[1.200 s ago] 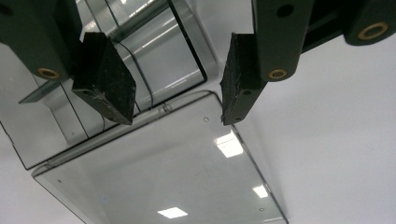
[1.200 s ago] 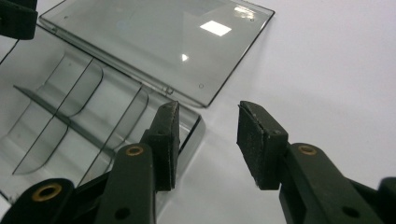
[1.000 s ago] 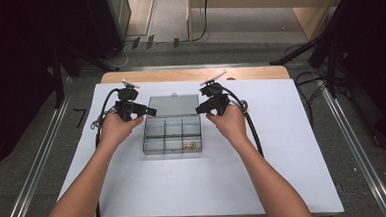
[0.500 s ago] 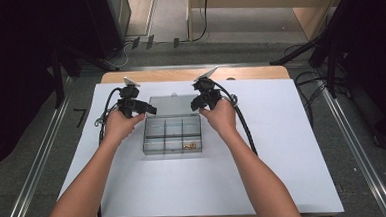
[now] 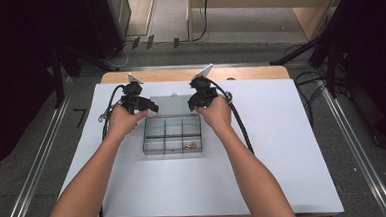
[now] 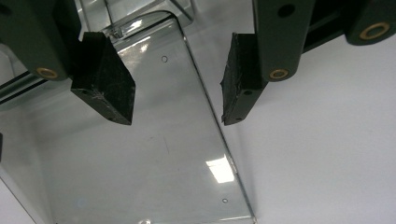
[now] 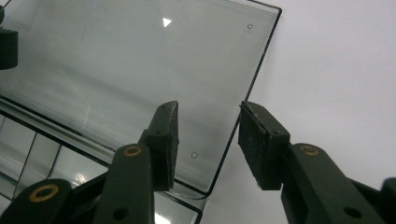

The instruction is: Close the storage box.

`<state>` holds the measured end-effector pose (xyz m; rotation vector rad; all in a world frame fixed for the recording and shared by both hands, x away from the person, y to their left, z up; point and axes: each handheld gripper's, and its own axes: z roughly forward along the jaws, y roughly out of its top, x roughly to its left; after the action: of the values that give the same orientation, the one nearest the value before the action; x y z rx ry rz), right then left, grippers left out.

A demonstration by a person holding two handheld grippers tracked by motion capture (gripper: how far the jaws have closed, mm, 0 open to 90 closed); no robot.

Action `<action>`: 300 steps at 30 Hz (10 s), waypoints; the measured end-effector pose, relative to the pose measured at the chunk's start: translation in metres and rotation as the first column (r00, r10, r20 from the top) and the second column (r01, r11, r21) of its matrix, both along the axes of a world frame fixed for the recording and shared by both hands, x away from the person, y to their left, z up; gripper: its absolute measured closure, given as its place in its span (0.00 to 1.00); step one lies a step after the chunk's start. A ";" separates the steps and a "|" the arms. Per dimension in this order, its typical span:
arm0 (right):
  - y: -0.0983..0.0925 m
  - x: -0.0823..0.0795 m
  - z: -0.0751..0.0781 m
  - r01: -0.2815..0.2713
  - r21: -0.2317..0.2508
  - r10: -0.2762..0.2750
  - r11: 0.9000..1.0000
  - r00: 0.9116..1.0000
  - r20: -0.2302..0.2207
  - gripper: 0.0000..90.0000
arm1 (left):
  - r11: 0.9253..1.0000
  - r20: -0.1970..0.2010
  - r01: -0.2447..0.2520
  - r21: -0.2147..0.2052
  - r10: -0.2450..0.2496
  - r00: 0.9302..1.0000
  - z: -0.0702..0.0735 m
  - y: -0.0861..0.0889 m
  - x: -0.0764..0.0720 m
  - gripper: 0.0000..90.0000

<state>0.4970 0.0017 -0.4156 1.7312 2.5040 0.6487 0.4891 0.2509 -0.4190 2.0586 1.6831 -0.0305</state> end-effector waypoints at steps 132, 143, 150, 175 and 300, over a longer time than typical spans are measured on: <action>-0.046 -0.127 0.046 -0.183 0.211 0.121 0.960 0.953 0.276 0.72 | 0.981 0.318 0.179 -0.076 -0.146 0.937 0.055 0.018 -0.131 0.47; -0.045 -0.134 0.037 -0.192 0.210 0.133 0.959 0.955 0.264 0.71 | 0.978 0.326 0.194 -0.072 -0.161 0.932 0.048 0.018 -0.140 0.46; -0.046 -0.138 0.034 -0.201 0.203 0.143 0.958 0.953 0.268 0.71 | 0.977 0.322 0.194 -0.083 -0.158 0.933 0.044 0.021 -0.146 0.45; -0.043 -0.152 0.019 -0.259 0.168 0.207 0.951 0.939 0.275 0.68 | 0.969 0.332 0.244 -0.045 -0.216 0.918 0.024 0.017 -0.159 0.45; -0.045 -0.165 -0.009 -0.288 0.140 0.249 0.947 0.938 0.243 0.56 | 0.939 0.301 0.344 0.006 -0.330 0.895 -0.005 0.019 -0.163 0.36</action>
<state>0.3323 -0.0438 -0.4250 1.2760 2.6101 1.0451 0.3263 0.2703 -0.4240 2.1695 1.1234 0.1201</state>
